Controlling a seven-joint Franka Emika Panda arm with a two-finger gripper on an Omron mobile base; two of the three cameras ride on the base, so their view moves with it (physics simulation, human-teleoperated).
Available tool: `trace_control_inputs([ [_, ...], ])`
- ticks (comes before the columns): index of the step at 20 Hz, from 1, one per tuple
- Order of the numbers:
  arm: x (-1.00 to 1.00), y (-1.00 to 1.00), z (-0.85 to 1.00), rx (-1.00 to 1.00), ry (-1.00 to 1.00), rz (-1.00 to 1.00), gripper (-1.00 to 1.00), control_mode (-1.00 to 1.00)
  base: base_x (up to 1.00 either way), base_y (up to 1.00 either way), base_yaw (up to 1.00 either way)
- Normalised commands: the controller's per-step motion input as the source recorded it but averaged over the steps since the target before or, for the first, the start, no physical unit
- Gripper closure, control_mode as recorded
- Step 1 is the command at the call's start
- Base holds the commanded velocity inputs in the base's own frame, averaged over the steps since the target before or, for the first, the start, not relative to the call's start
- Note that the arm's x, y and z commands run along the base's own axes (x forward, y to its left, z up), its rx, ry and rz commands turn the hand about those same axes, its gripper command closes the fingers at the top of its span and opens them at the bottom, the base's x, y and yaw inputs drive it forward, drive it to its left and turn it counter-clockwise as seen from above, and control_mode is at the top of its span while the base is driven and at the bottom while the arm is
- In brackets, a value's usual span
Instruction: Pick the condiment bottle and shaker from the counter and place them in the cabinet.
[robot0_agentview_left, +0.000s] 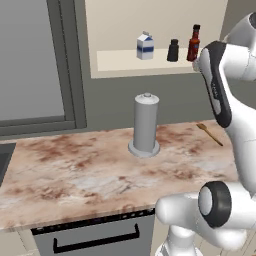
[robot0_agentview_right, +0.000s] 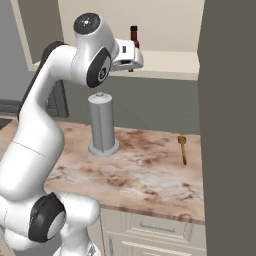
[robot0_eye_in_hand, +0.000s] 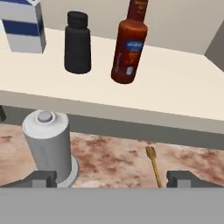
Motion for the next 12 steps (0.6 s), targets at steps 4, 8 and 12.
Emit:
trace_control_inputs([
  [4, -0.66, 0.22, -0.75, 0.00, 0.00, 0.07, -1.00, -1.00, 0.00, 0.00, 0.00],
  [8, -0.56, 0.20, -0.74, 0.00, 0.00, 0.05, -1.00, -1.00, 0.00, 0.00, 0.00],
  [12, -0.36, 0.17, -0.79, 0.00, 0.00, 0.04, -1.00, -1.00, 0.00, 0.00, 0.00],
])
